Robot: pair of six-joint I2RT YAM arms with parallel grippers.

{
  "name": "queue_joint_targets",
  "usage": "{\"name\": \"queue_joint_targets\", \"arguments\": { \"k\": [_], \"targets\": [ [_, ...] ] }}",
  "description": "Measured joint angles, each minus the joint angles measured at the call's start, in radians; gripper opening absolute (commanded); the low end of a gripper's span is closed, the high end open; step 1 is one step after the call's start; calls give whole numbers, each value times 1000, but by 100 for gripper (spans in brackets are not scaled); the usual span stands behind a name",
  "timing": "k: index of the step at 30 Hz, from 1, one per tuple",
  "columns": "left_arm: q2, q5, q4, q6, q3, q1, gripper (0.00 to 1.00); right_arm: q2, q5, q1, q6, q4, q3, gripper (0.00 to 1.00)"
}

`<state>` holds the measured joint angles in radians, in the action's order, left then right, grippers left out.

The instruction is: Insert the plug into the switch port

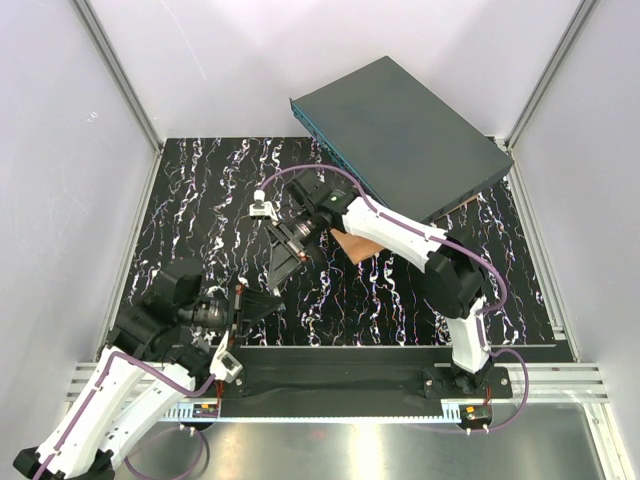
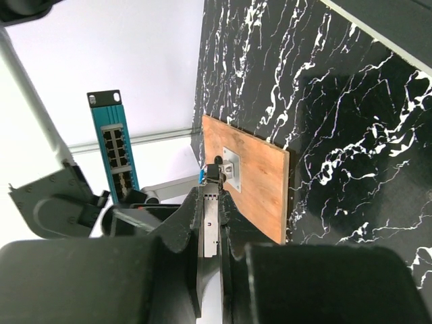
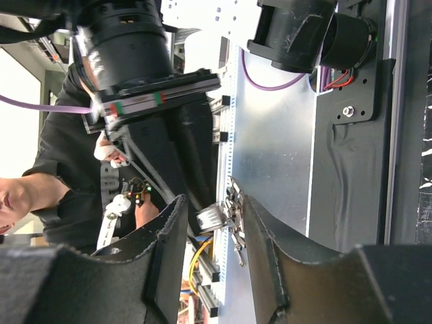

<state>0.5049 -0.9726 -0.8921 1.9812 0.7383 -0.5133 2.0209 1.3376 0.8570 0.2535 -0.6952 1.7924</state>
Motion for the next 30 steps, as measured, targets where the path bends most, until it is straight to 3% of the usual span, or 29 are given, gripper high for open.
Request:
{"name": "queue_joint_targets", "arguments": {
  "k": [2,4,7,12,14,17,18,22,30],
  "targets": [
    [0,0,2,1,3,0,0,9,1,3,-3,-6,1,49],
    [0,0,3,1,6,0,0,14,0,6,-11,-14,1,46],
    [-1,1,1,0,6,0,0,22,8,9,-31,-41,12,32],
    [-6,2,3,9,6,0,0,24,22,11,-49,-61,40,0],
    [-13,2,6,15,6,-1,0,24,35,11,-53,-65,42,0],
    [-19,3,11,21,6,-3,22,24,45,11,-61,-69,50,0],
    [-21,6,11,23,6,-3,38,24,45,11,-63,-71,55,0],
    [-22,33,-6,14,7,-3,57,24,29,3,-69,-87,98,0],
    [-75,177,4,-3,39,-3,66,4,-37,-135,37,29,166,0]
  ]
}}
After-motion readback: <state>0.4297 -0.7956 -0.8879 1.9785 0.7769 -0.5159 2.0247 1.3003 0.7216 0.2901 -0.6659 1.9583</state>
